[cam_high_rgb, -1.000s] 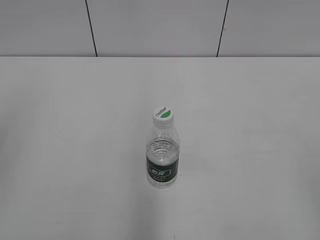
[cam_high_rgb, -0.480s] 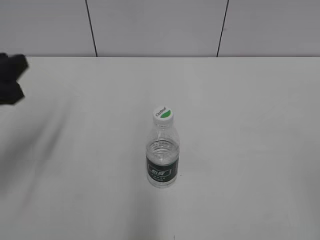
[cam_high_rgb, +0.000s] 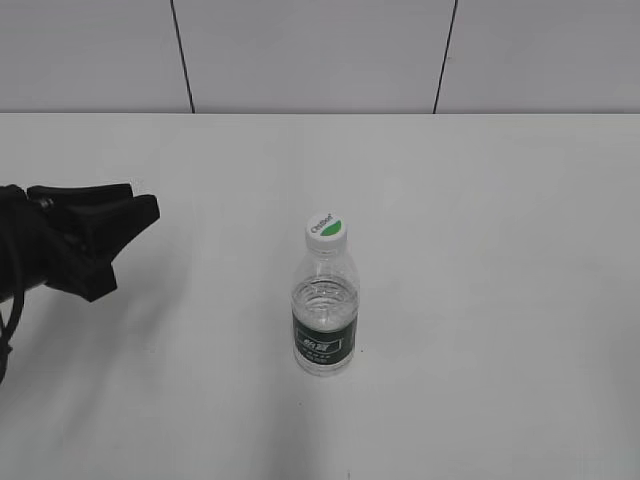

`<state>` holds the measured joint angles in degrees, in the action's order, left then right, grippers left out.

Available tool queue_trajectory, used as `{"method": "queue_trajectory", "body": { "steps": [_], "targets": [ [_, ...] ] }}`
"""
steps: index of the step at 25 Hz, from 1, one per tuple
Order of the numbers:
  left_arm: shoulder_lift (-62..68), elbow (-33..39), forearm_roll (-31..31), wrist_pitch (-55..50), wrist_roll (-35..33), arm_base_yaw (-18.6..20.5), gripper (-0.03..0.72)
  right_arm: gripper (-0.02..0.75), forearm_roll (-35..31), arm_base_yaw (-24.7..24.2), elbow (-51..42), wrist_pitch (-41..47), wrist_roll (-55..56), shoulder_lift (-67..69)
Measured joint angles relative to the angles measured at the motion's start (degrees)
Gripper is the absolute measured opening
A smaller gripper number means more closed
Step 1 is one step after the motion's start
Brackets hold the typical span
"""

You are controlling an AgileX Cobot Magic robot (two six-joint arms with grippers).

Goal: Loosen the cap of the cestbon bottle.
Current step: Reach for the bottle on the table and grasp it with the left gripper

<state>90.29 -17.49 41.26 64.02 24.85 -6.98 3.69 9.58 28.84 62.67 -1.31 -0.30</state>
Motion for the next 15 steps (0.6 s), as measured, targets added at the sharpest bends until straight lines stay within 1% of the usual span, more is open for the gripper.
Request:
{"method": "queue_trajectory", "body": {
  "steps": [4, 5, 7, 9, 11, 13, 15],
  "targets": [
    [0.02, 0.81, 1.82, -0.36, 0.05, 0.00, 0.258, 0.581, 0.00, 0.00, 0.00, 0.00, 0.00, 0.00],
    [0.02, 0.81, 3.37, -0.43, 0.05, 0.00, 0.283, 0.581, 0.00, 0.00, 0.00, 0.00, 0.00, 0.00],
    [0.13, 0.81, 6.92, -0.42, 0.11, 0.00, 0.370, 0.581, 0.00, 0.00, 0.00, 0.00, 0.00, 0.00],
    [0.69, 0.81, 9.59, -0.42, 0.60, 0.00, 0.498, 0.581, 0.00, 0.00, 0.00, 0.00, 0.00, 0.00],
    [1.71, 0.81, 10.32, -0.37, 0.86, 0.00, 0.582, 0.581, 0.00, 0.00, 0.00, 0.00, 0.00, 0.00],
    [3.16, 0.81, 10.60, -0.37, 0.87, 0.00, 0.610, 0.581, 0.00, 0.00, 0.00, 0.00, 0.00, 0.00],
    [4.96, 0.81, 11.74, -0.42, 0.93, 0.00, 0.605, 0.581, 0.00, 0.00, 0.00, 0.00, 0.00, 0.00]
  ]
}}
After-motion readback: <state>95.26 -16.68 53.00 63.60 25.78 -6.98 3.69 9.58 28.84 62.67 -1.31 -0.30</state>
